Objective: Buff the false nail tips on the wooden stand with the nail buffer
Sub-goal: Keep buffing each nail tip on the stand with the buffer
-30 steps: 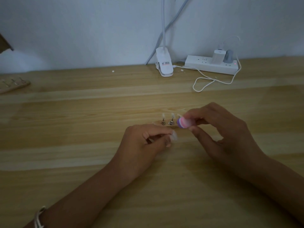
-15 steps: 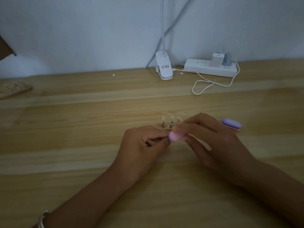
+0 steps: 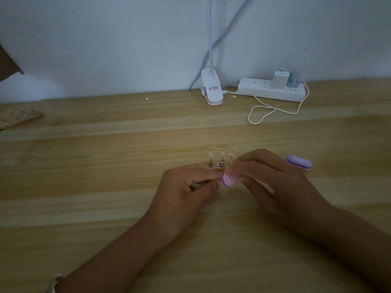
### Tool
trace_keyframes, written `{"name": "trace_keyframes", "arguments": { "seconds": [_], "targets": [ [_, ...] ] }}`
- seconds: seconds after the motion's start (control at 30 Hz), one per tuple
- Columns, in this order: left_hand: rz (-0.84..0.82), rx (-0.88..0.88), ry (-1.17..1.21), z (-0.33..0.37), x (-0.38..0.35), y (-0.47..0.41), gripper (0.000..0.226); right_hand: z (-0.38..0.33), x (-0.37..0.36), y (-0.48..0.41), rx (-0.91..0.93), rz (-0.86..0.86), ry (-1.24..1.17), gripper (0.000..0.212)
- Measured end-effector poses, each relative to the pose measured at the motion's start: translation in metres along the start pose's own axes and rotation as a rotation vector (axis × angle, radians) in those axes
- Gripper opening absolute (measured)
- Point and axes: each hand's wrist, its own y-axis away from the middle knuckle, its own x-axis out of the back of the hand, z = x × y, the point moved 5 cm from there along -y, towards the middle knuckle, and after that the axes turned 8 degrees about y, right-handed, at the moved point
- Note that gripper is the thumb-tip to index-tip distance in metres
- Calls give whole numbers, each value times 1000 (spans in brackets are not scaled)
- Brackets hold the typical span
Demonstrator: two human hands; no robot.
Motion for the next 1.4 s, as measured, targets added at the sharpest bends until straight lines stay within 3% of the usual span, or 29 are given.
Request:
{"name": "trace_keyframes", "arguments": {
  "seconds": [0.37,0.5,1.2,1.4],
  "targets": [
    [-1,-6,40,-3,0,-1,18,-4,-11,4,13,-44,-90,27],
    [-4,26,47,-5,0,-1,15,3,-5,3,10,-13,-2,24],
    [51,203,242,-9,3,1,24,-10,-8,0,21,9,-98,20],
    [13,189,279,-5,0,1,14,-5,1,-4,-4,56,-42,20]
  ]
}}
